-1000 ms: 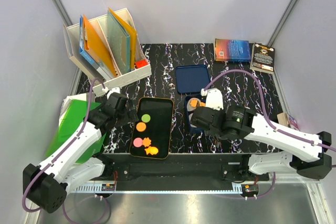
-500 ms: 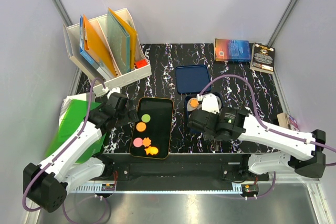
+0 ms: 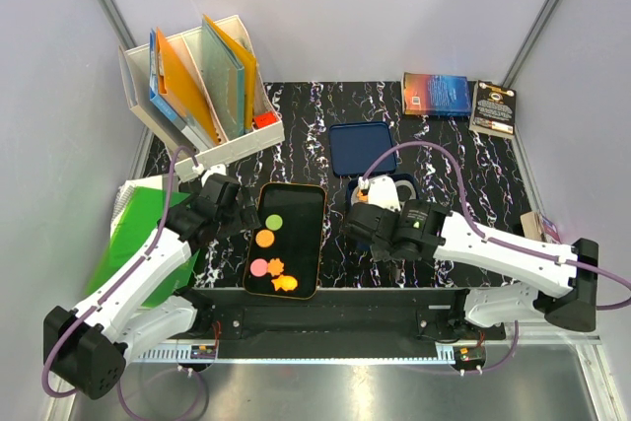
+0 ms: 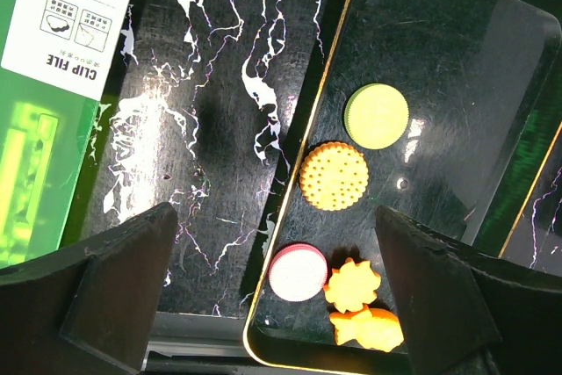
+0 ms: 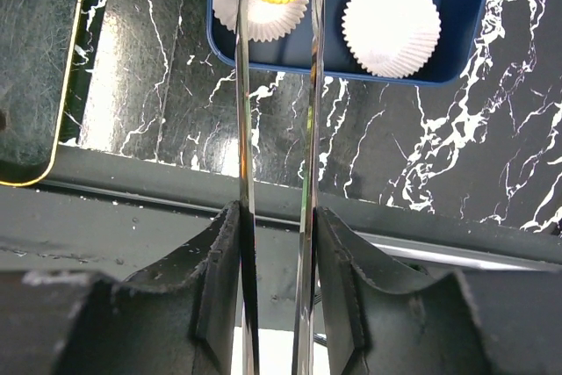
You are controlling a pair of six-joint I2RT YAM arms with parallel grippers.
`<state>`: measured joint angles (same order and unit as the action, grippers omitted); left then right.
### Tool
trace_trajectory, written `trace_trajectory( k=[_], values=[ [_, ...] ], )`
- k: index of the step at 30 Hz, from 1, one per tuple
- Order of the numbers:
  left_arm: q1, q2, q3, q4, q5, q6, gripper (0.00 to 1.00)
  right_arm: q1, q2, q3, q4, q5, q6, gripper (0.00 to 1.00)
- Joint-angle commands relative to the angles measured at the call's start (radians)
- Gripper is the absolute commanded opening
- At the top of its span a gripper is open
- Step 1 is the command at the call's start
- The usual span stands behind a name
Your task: Pack the cookies
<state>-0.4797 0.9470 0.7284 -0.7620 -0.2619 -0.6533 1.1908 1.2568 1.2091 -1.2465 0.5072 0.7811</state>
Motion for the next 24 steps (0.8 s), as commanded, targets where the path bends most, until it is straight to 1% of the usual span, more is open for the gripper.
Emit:
trace_trajectory(
  k=[1, 5, 7, 10, 14, 17, 20, 23, 24],
  values=[
    [-0.005, -0.007, 0.023, 0.023, 0.003, 0.006, 0.99, -0.011, 0.015, 0.009, 0.041, 0.007, -0.023, 0.41],
    [-0.005, -0.002, 0.025, 0.024, 0.004, 0.006, 0.99, -0.013, 0.013, 0.01, 0.044, 0.007, -0.022, 0.44],
    [-0.005, -0.001, 0.025, 0.023, 0.004, 0.006, 0.99, -0.014, 0.01, 0.013, 0.042, 0.007, -0.02, 0.49],
    [-0.005, 0.001, 0.026, 0.024, 0.004, 0.006, 0.99, -0.014, 0.006, 0.021, 0.032, 0.013, -0.016, 0.53],
    [-0.005, 0.004, 0.026, 0.024, 0.004, 0.006, 0.99, -0.014, 0.006, 0.05, 0.016, 0.034, -0.022, 0.52],
    [-0.005, 0.001, 0.026, 0.024, 0.003, 0.006, 0.99, -0.011, 0.007, 0.118, 0.024, 0.022, -0.052, 0.51],
    [-0.005, 0.003, 0.026, 0.023, 0.0, 0.004, 0.99, 0.0, 0.019, 0.162, 0.088, -0.027, -0.094, 0.5],
    [-0.005, -0.002, 0.026, 0.023, -0.003, 0.003, 0.99, 0.041, 0.07, 0.207, 0.169, -0.062, -0.146, 0.5],
    [-0.004, -0.004, 0.025, 0.023, -0.003, 0.003, 0.99, 0.052, 0.116, 0.22, 0.195, -0.07, -0.178, 0.5]
  ],
)
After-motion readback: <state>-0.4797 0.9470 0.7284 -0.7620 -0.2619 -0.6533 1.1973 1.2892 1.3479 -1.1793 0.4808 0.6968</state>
